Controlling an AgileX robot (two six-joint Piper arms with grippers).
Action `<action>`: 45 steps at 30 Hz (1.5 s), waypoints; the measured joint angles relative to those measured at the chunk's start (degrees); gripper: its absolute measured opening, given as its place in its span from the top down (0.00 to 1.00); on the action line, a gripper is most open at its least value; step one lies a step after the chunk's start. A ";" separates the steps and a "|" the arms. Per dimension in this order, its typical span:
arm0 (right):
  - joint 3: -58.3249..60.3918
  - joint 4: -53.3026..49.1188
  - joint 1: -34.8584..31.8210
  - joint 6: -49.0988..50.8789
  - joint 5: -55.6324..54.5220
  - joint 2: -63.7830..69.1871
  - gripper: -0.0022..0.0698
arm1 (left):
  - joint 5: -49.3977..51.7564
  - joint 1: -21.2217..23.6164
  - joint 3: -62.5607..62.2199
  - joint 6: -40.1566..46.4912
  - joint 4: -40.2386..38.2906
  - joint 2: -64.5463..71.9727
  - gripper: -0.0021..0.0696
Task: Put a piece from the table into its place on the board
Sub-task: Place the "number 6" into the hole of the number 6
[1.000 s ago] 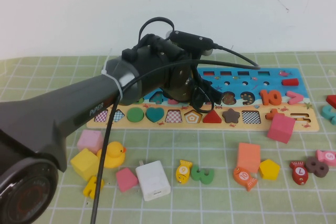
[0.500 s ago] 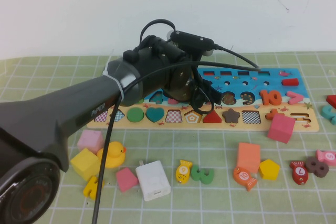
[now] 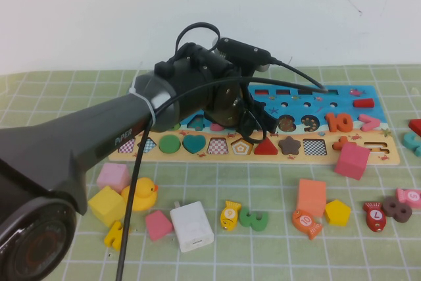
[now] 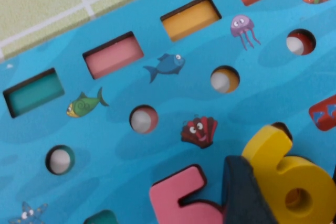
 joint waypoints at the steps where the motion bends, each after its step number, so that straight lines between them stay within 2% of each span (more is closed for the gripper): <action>1: 0.00 0.00 0.00 0.00 0.00 0.00 0.97 | 0.23 0.00 -0.09 0.00 -0.26 0.00 0.55; 6: 0.00 0.00 0.00 0.00 0.00 0.00 0.97 | 0.87 0.00 -0.13 0.35 -0.71 0.00 0.51; 11: 0.00 0.00 0.00 0.00 0.00 0.00 0.97 | 2.40 0.00 -1.23 0.39 -1.90 0.08 0.39; 14: 0.00 0.00 0.00 0.00 0.00 0.00 0.97 | 4.48 0.00 -3.10 0.39 -2.39 0.21 0.35; 23: 0.00 0.00 0.00 0.00 0.00 0.00 0.97 | 7.26 0.00 -8.04 0.39 -2.39 0.21 0.34; 25: 0.00 0.00 0.00 0.00 0.00 0.00 0.97 | 7.49 0.00 -8.04 0.39 -2.39 0.21 0.38; 27: 0.00 0.00 0.00 0.00 0.00 0.00 0.97 | 8.12 0.00 -8.04 0.39 -2.39 0.21 0.46; 32: 0.00 0.00 0.00 0.00 0.00 0.00 0.97 | 8.89 0.75 -8.04 0.29 -2.39 0.21 0.82; 34: 0.00 0.00 0.00 0.00 0.00 0.00 0.97 | 8.89 1.19 -8.04 0.29 -2.28 0.21 0.91; 38: 0.00 0.00 0.00 0.00 0.00 0.00 0.97 | 8.89 1.56 -8.04 0.29 -2.05 0.42 0.96; 45: 0.00 0.00 0.00 0.00 0.00 0.00 0.97 | 8.02 1.56 -8.09 0.40 -1.61 2.25 0.97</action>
